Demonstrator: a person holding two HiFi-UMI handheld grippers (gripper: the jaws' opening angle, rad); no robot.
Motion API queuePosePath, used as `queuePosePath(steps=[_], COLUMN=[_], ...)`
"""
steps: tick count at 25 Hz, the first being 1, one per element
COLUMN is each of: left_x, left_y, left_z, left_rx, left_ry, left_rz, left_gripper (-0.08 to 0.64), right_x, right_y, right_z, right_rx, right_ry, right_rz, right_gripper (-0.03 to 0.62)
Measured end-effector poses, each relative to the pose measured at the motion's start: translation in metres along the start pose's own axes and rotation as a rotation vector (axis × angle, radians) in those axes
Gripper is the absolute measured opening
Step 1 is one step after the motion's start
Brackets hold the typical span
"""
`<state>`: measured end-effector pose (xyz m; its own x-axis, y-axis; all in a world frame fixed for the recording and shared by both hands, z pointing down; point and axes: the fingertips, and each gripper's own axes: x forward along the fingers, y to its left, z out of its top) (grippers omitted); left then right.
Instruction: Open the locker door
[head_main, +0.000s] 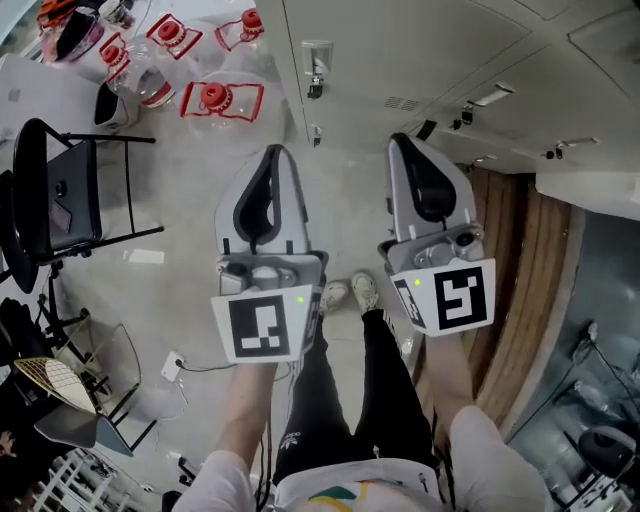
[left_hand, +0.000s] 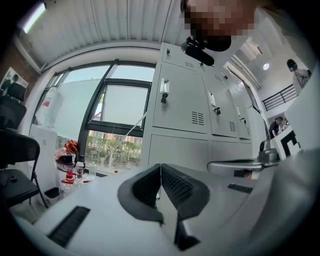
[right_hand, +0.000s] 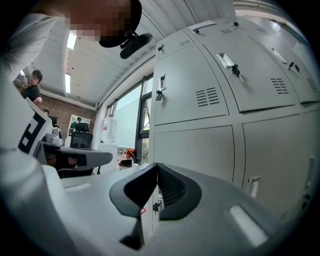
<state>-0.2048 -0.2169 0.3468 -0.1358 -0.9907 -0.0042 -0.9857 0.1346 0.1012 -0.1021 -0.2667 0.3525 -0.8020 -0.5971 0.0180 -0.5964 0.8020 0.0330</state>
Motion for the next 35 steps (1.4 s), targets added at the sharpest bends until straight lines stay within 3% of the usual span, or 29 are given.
queuePosePath(steps=[7, 10, 12, 19, 35], left_x=[-0.001, -0.006, -0.011, -0.031, -0.074], left_y=[0.011, 0.019, 0.023, 0.036, 0.067], left_z=[-0.011, -0.012, -0.012, -0.017, -0.043], left_rx=[0.031, 0.031, 0.039, 0.034, 0.073], left_ry=[0.017, 0.017, 0.017, 0.023, 0.115], left_rz=[0.014, 0.028, 0.032, 0.057, 0.108], left_gripper=[0.015, 0.015, 0.017, 0.017, 0.017], right_x=[0.032, 0.061, 0.082, 0.135, 0.18], right_y=[0.007, 0.014, 0.017, 0.015, 0.004], right_z=[-0.028, -0.039, -0.047, -0.09, -0.122], right_rx=[0.014, 0.02, 0.022, 0.021, 0.033], right_ry=[0.024, 0.046, 0.073, 0.197, 0.265], right_rz=[0.025, 0.09, 0.125, 0.116, 0.006], right_gripper=[0.006, 0.125, 0.161, 0.161, 0.112])
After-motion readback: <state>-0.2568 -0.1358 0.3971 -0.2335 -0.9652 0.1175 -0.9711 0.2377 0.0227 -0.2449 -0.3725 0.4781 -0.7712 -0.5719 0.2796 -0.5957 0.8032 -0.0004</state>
